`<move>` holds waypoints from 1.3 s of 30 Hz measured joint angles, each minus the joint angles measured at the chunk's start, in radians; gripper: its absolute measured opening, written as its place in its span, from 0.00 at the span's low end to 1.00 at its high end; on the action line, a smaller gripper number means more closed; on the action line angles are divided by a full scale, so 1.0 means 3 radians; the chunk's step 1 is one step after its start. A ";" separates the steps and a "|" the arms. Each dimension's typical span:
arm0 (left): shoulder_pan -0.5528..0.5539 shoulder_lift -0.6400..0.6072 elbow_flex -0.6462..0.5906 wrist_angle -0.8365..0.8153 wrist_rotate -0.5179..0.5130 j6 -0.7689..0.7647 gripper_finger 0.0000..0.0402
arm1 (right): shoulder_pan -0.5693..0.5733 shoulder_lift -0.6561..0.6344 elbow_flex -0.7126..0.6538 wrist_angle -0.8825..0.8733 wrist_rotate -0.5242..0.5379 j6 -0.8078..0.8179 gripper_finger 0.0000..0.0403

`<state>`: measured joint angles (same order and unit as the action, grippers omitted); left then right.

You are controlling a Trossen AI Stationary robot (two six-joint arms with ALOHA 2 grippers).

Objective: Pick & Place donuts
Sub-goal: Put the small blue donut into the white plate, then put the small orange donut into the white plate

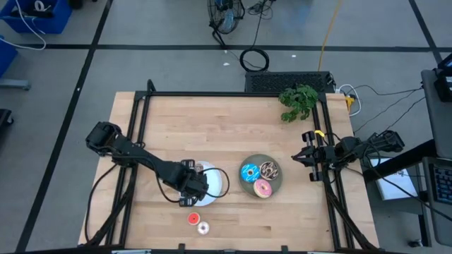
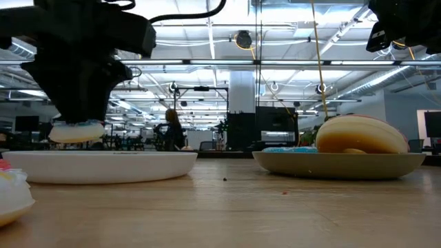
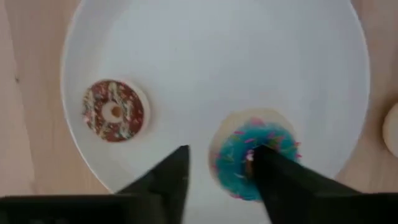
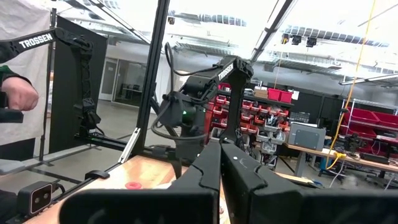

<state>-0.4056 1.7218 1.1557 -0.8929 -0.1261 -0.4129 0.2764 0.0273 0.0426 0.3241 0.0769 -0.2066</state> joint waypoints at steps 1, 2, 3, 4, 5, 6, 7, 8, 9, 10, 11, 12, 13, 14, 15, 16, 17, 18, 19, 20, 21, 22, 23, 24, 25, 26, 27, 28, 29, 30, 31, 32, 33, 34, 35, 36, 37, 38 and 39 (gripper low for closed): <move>-0.0007 0.0000 0.0000 -0.0002 0.0006 -0.0021 0.37 | 0.0001 0.0001 0.0000 0.0000 0.0001 0.0000 0.00; -0.0004 0.0000 0.0000 -0.0005 0.0005 -0.0056 0.30 | 0.0000 0.0001 0.0000 0.0000 0.0000 0.0000 0.00; 0.0005 0.0000 0.0000 -0.0003 0.0001 -0.0085 0.24 | 0.0000 0.0001 0.0000 0.0001 0.0001 0.0000 0.00; 0.0007 0.0000 0.0000 0.0002 -0.0001 -0.0100 0.18 | 0.0000 0.0001 0.0001 0.0000 0.0000 0.0000 0.00; 0.0009 0.0000 0.0000 0.0005 0.0010 -0.0099 0.12 | 0.0001 0.0001 0.0000 0.0000 0.0001 0.0000 0.00; 0.0008 0.0000 0.0000 0.0016 0.0054 -0.0070 0.07 | 0.0001 0.0001 0.0000 0.0001 0.0001 0.0000 0.00; 0.0006 0.0000 0.0000 0.0029 0.0118 -0.0035 0.04 | 0.0001 0.0000 0.0000 0.0000 0.0001 0.0000 0.00; 0.0002 0.0000 0.0000 0.0044 0.0132 -0.0022 0.03 | 0.0000 0.0001 0.0001 0.0001 0.0001 0.0000 0.00; -0.0003 0.0000 0.0000 0.0067 0.0135 -0.0025 0.04 | 0.0001 0.0001 0.0001 0.0001 0.0001 0.0000 0.00; -0.0002 0.0000 0.0000 0.0083 0.0135 -0.0058 0.06 | 0.0000 0.0001 0.0000 0.0001 0.0001 0.0000 0.00; 0.0004 0.0000 0.0000 0.0090 0.0133 -0.0107 0.09 | 0.0001 0.0000 0.0001 0.0001 0.0000 0.0000 0.00; 0.0006 0.0000 0.0000 0.0092 0.0133 -0.0167 0.13 | 0.0000 0.0001 0.0001 0.0001 0.0001 0.0000 0.00; 0.0007 0.0000 0.0000 0.0089 0.0147 -0.0209 0.17 | 0.0001 0.0001 0.0000 0.0001 0.0000 0.0000 0.00; 0.0007 0.0000 0.0000 0.0089 0.0187 -0.0214 0.22 | 0.0001 0.0001 0.0000 0.0001 0.0001 0.0000 0.00; 0.0006 0.0000 0.0000 0.0090 0.0243 -0.0214 0.28 | 0.0000 0.0000 0.0000 0.0001 0.0000 0.0000 0.00; 0.0003 0.0000 0.0000 0.0089 0.0245 -0.0215 0.34 | 0.0000 0.0000 0.0000 0.0001 0.0000 0.0000 0.00; -0.0002 0.0000 0.0000 0.0091 0.0231 -0.0225 0.40 | 0.0001 0.0000 0.0000 0.0001 0.0000 0.0000 0.00; -0.0002 0.0000 0.0000 0.0092 0.0205 -0.0233 0.46 | 0.0000 0.0000 0.0001 0.0001 0.0000 0.0000 0.00; 0.0001 0.0000 0.0000 0.0090 0.0162 -0.0249 0.53 | 0.0000 0.0000 0.0000 0.0001 0.0000 0.0000 0.00; 0.0005 0.0000 0.0000 0.0091 0.0129 -0.0272 0.59 | 0.0001 0.0000 0.0000 0.0001 0.0001 0.0000 0.00; 0.0007 0.0000 0.0000 0.0090 0.0103 -0.0290 0.64 | 0.0001 0.0001 0.0001 0.0001 0.0000 0.0000 0.00; 0.0007 0.0000 0.0000 0.0090 0.0093 -0.0292 0.69 | 0.0001 0.0001 0.0000 0.0001 0.0000 0.0000 0.00; 0.0006 0.0000 0.0000 0.0090 0.0094 -0.0294 0.74 | 0.0001 0.0001 0.0001 0.0001 0.0001 0.0000 0.00; 0.0005 0.0000 0.0000 0.0089 0.0092 -0.0298 0.78 | 0.0001 0.0001 0.0000 0.0001 0.0001 0.0000 0.00; 0.0002 0.0000 0.0000 0.0089 0.0082 -0.0299 0.81 | 0.0001 0.0001 0.0001 0.0001 0.0001 0.0000 0.00; 0.0001 0.0000 0.0000 0.0089 0.0077 -0.0298 0.83 | 0.0000 0.0001 0.0000 0.0001 0.0001 0.0000 0.00; 0.0002 0.0000 0.0000 0.0089 0.0069 -0.0298 0.84 | 0.0001 0.0001 0.0000 0.0001 0.0001 0.0000 0.00; 0.0005 0.0000 0.0000 0.0089 0.0067 -0.0287 0.85 | 0.0000 0.0001 0.0000 0.0001 0.0000 0.0000 0.00; 0.0006 0.0000 0.0000 0.0088 0.0067 -0.0278 0.85 | 0.0000 0.0001 0.0001 0.0001 0.0001 0.0000 0.00; 0.0006 0.0000 0.0000 0.0082 0.0068 -0.0276 0.85 | 0.0001 0.0001 0.0001 0.0001 0.0001 0.0000 0.00; 0.0006 0.0000 0.0000 0.0071 0.0080 -0.0272 0.85 | 0.0000 0.0001 0.0001 0.0001 0.0001 0.0000 0.00; 0.0006 0.0000 0.0000 0.0041 0.0129 -0.0233 0.84 | 0.0001 0.0001 0.0001 0.0001 0.0001 0.0000 0.00; 0.0004 0.0000 0.0000 -0.0011 0.0173 -0.0181 0.82 | 0.0000 0.0001 0.0000 0.0001 0.0000 0.0000 0.00; -0.0013 -0.0008 0.0000 -0.0096 0.0182 -0.0162 0.80 | 0.0000 0.0000 0.0000 0.0001 0.0000 0.0000 0.00; -0.0034 -0.0041 -0.0001 -0.0174 0.0169 -0.0168 0.77 | 0.0000 0.0000 0.0000 0.0001 0.0000 0.0000 0.00; -0.0062 -0.0094 -0.0004 -0.0211 0.0148 -0.0185 0.74 | 0.0001 0.0000 0.0001 0.0001 0.0000 0.0000 0.00; -0.0087 -0.0165 -0.0005 -0.0178 0.0117 -0.0201 0.70 | 0.0001 0.0000 0.0001 0.0001 0.0001 0.0000 0.00; -0.0110 -0.0239 -0.0005 -0.0112 0.0088 -0.0201 0.66 | 0.0001 0.0001 0.0001 0.0001 0.0001 -0.0005 0.00; -0.0145 -0.0308 -0.0004 -0.0010 0.0041 -0.0201 0.62 | 0.0001 0.0000 0.0001 0.0001 0.0001 -0.0024 0.00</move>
<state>-0.4491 1.6293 1.1545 -0.8958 -0.1137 -0.4732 0.2767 0.0274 0.0429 0.3244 0.0772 -0.2137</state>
